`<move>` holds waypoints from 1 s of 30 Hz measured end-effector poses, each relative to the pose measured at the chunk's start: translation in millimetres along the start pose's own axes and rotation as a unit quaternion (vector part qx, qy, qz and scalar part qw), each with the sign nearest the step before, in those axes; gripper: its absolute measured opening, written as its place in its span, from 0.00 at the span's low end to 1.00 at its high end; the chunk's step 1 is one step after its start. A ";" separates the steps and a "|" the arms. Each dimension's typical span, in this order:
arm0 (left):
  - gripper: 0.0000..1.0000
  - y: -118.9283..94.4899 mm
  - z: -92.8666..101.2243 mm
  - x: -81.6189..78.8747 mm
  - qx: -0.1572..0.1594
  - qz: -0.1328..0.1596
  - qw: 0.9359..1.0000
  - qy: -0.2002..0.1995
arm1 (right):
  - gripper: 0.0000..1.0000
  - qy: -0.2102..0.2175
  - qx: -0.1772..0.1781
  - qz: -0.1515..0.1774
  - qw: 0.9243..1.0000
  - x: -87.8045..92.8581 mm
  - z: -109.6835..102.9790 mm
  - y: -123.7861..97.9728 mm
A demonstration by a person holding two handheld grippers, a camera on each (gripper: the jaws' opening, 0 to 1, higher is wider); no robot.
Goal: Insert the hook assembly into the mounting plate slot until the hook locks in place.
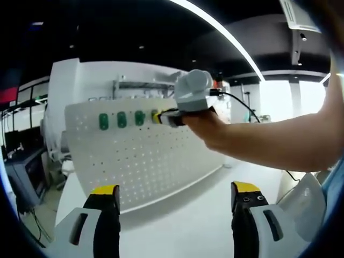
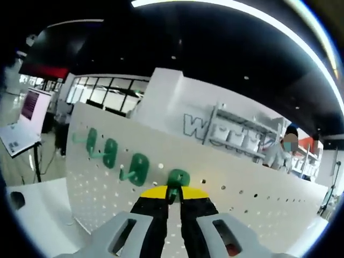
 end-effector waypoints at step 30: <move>0.88 0.2 7.4 -7.8 0.000 -0.004 1.000 0.013 | 0.29 0.046 -0.011 0.017 0.999 -1.3 13.5 -21.2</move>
Point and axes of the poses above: the point that each gripper's makers call its tool centre point, and the gripper's own axes: y roughly forward along the fingers, z roughly to its right, x roughly out of its underside, the point moved 4 cm from there along -y, roughly backward along the fingers, and after that the axes turned 6 degrees about x, right-handed, at the moved point
